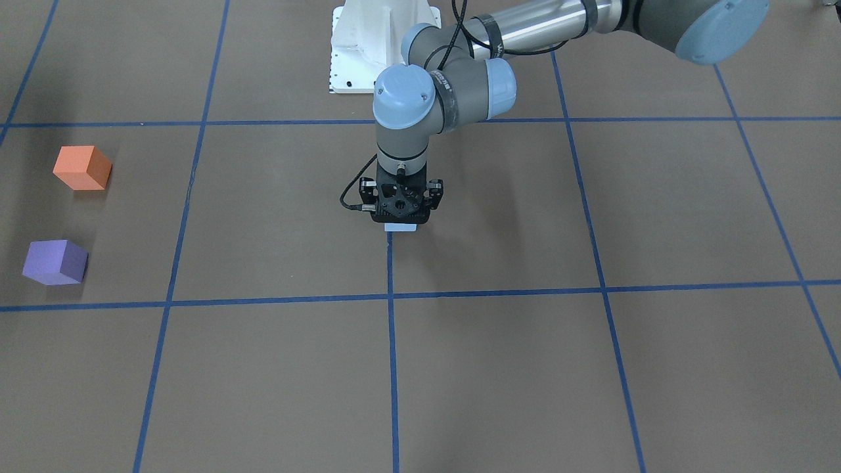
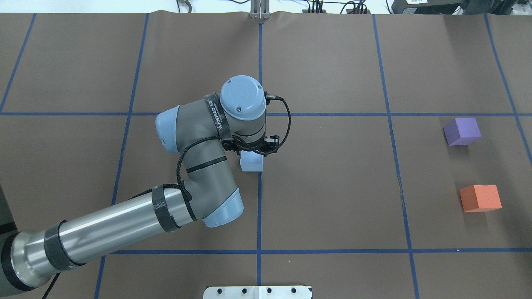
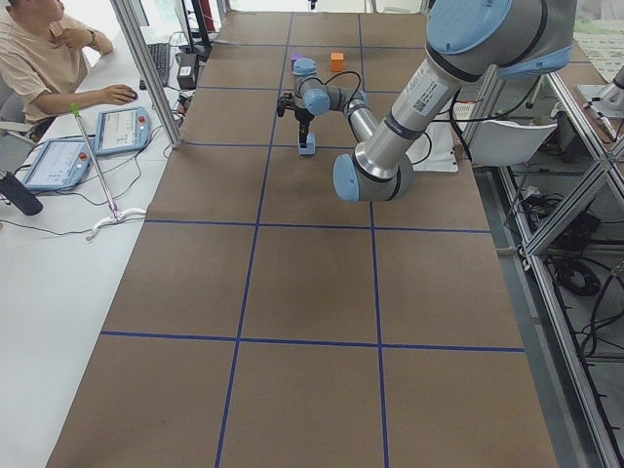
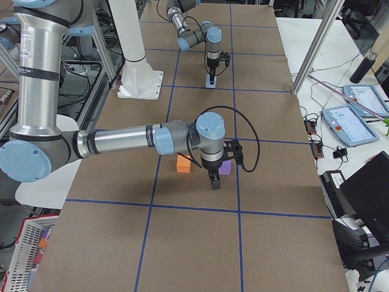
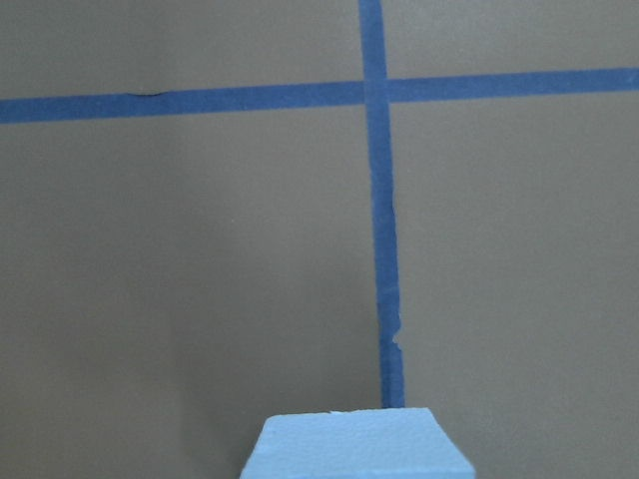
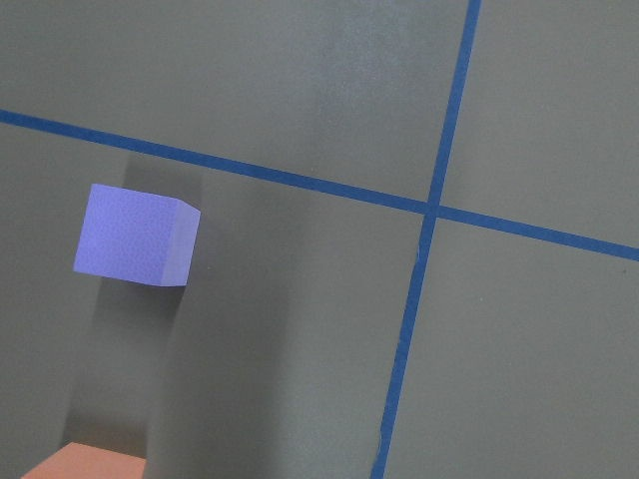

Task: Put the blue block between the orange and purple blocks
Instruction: 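Carry the light blue cube with the left gripper toward the table center, then release the light blue cube at center and lift the left gripper away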

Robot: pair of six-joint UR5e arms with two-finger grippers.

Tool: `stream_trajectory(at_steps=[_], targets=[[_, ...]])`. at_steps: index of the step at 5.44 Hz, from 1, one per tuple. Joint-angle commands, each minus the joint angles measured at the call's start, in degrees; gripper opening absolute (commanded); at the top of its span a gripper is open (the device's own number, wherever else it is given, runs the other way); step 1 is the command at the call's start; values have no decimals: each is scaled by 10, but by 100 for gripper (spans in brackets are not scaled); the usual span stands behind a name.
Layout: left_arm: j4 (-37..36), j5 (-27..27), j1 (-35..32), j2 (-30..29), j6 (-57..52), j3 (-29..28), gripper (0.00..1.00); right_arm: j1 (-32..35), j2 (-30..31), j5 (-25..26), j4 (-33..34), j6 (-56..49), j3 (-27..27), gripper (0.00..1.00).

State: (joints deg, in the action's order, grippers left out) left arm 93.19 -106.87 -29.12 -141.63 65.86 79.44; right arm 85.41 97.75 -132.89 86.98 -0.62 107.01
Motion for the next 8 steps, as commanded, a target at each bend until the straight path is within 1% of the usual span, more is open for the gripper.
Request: stream_trajectory(at_steps=[1,2,3,4,5,6,7,8], targets=[[-7,20,-7,-1,-4,34,100,-2,0,-10,-43,-1,1,100],[-26,17,-46,6,-7,69,100,-2,-5,-78,-81,2,2,100],[-99,17,-81,18,-77,124,99,-27,-43,-96,-106,23,4,100],[-140,14,-127,86,-193,211,99,-85,-78,-92,-118,153,23,100],[-140,-24,-192,176,-312,276,98,-152,-150,-87,-118,293,30,100],[-138,-87,-264,265,-384,321,100,-234,-218,-20,-117,413,33,100],[-137,-91,-297,357,-390,337,100,-328,-290,63,-97,533,35,100],[-132,-92,-342,409,-434,327,100,-395,-374,118,1,589,38,100]])
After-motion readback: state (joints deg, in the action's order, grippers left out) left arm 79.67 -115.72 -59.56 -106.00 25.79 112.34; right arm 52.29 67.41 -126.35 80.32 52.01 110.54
